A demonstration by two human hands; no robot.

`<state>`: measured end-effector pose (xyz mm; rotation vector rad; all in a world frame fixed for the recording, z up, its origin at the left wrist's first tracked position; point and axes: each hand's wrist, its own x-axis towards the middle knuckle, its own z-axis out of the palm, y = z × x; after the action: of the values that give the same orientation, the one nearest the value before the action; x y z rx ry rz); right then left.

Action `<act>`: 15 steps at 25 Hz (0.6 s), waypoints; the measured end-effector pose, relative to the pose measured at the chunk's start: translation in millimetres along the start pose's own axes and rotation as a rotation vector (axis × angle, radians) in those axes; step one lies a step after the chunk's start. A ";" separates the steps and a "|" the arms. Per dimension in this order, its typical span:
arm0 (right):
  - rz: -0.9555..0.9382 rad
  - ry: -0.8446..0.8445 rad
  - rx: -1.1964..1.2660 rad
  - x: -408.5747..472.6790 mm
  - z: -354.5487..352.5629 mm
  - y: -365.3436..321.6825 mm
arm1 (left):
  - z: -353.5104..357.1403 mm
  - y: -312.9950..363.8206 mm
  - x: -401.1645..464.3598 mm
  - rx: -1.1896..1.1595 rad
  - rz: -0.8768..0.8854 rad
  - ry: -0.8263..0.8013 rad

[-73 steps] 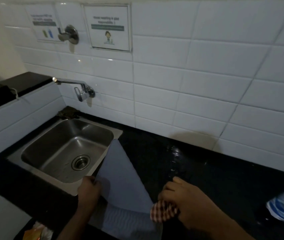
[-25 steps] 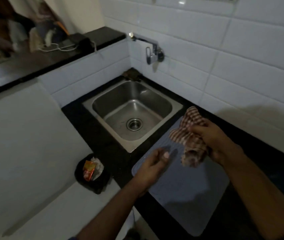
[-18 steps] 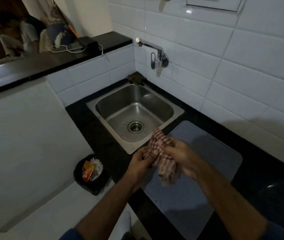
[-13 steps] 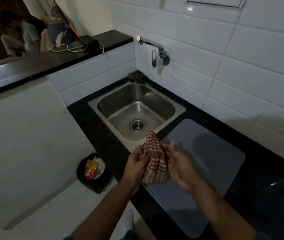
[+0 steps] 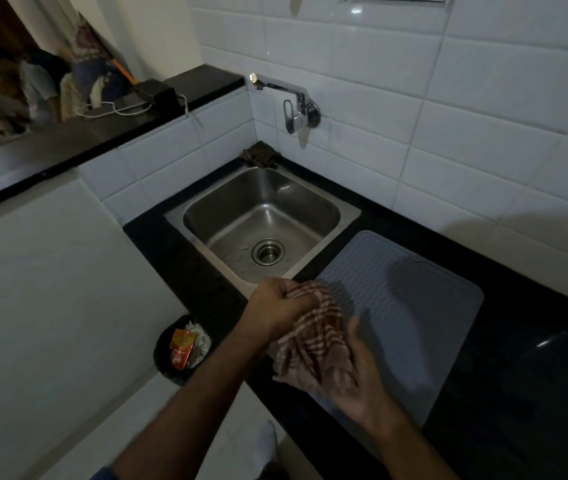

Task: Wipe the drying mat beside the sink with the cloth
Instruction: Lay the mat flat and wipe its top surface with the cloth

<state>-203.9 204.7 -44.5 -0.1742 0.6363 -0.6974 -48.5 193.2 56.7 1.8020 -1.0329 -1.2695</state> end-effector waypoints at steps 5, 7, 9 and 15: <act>-0.595 0.326 -1.054 5.8 -21.0 -34.9 | 14.9 -8.8 2.2 -0.107 0.097 -0.030; -0.628 0.449 -1.185 -2.0 -14.3 -26.9 | 23.6 -11.2 1.0 0.101 0.250 0.085; -0.342 0.305 -0.818 -10.2 4.3 -16.5 | 31.9 -12.0 -5.2 0.363 0.440 0.118; -0.150 0.131 0.054 -20.9 19.9 -28.6 | 56.6 -36.8 -33.1 1.107 0.998 0.106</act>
<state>-219.8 195.2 -8.3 -0.1282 0.7339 -0.8749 -101.4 233.9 22.1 1.5165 -2.4097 0.0930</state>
